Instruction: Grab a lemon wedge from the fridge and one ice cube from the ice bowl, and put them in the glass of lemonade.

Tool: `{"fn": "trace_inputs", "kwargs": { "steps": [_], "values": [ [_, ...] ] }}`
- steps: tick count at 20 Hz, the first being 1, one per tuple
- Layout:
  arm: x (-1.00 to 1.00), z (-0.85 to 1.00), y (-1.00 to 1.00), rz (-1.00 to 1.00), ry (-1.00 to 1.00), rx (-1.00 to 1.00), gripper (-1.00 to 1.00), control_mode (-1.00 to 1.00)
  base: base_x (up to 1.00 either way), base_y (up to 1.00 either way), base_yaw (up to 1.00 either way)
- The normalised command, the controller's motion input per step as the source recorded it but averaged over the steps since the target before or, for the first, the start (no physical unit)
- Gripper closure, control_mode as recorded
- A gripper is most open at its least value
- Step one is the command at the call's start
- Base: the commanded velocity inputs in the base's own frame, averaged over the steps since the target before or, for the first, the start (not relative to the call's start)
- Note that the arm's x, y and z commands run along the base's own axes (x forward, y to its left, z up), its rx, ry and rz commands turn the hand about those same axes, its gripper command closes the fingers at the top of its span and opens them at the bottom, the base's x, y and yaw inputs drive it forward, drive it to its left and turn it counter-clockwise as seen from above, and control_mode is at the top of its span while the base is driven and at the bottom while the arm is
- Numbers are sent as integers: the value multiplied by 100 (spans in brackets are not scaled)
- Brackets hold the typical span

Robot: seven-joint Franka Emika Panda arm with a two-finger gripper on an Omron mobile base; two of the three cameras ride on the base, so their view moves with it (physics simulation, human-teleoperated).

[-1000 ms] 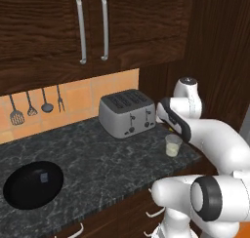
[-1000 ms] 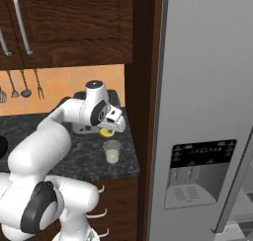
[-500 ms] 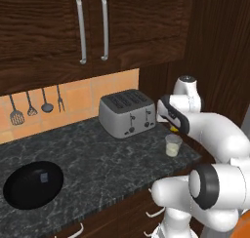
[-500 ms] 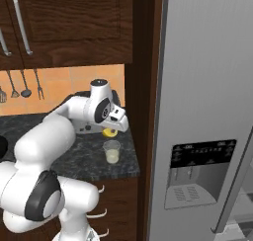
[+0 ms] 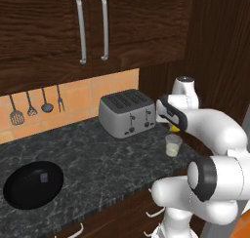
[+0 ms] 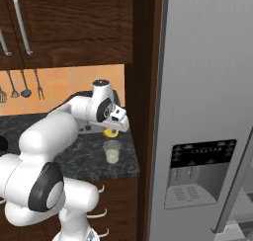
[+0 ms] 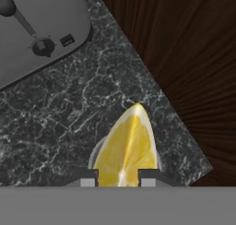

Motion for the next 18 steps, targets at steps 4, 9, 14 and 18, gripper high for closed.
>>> {"fn": "trace_inputs", "kwargs": {
  "steps": [4, 9, 14, 18],
  "values": [
    [2, -20, 0, 0, 0, 0, 100, -100, 0, 0, 0],
    [0, -4, 0, 0, 0, 0, 100, -100, 0, 0, 0],
    [0, 0, 0, 0, 0, 0, -100, -100, 0, 0, 0],
    [0, 0, 0, 0, 0, 0, -100, -100, 0, 0, 0]
  ]
}}
